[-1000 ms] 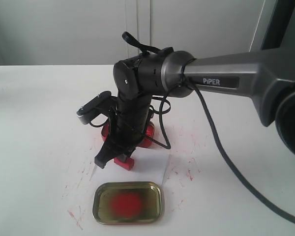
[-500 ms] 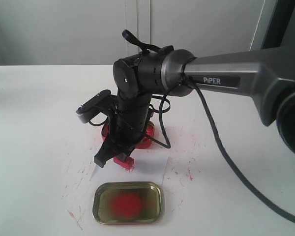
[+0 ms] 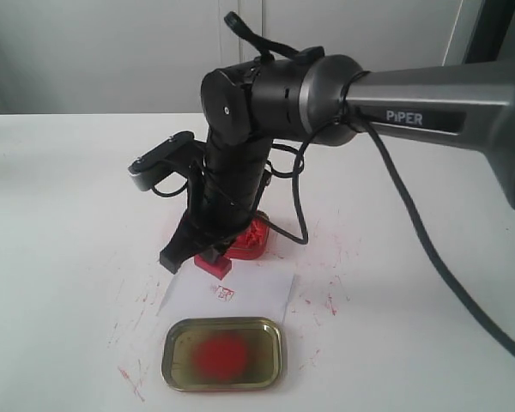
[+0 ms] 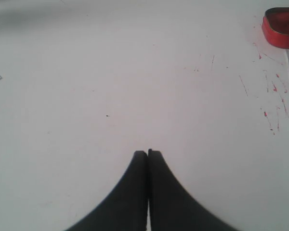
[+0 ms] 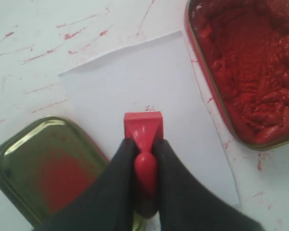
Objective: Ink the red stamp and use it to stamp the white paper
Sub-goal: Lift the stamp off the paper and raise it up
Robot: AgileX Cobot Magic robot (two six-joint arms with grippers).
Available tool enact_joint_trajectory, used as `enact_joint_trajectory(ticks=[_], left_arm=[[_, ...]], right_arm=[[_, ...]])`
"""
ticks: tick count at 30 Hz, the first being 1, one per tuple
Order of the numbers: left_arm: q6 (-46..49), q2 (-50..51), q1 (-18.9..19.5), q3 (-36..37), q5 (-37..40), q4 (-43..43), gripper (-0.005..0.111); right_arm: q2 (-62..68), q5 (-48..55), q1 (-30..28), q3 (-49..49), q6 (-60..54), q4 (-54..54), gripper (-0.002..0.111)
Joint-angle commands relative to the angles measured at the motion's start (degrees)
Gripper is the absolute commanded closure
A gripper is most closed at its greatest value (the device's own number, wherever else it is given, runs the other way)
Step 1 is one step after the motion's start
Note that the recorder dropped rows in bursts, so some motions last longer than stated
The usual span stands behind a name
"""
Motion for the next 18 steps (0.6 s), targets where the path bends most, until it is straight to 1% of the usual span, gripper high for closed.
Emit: enact_joint_trajectory(ticks=[1, 9, 14, 18], left_arm=[[-0.33, -0.28, 0.17, 0.39, -0.23, -0.56, 0.107], [-0.33, -0.28, 0.17, 0.39, -0.23, -0.56, 0.107], [-0.33, -0.28, 0.17, 0.39, -0.23, -0.56, 0.107], [-0.33, -0.28, 0.17, 0.39, -0.23, -0.56, 0.107]], right_arm=[[-2.53, 1.23, -0.21, -0.46, 0.74, 0.33, 0.108], [-5.08, 4.4, -0.89, -0.46, 1.81, 2.11, 0.108], [-6.12, 5.29, -3.19, -0.01, 2.19, 6.22, 0.108], [-7.02, 5.57, -5.11, 0.58, 2.29, 7.45, 0.108]])
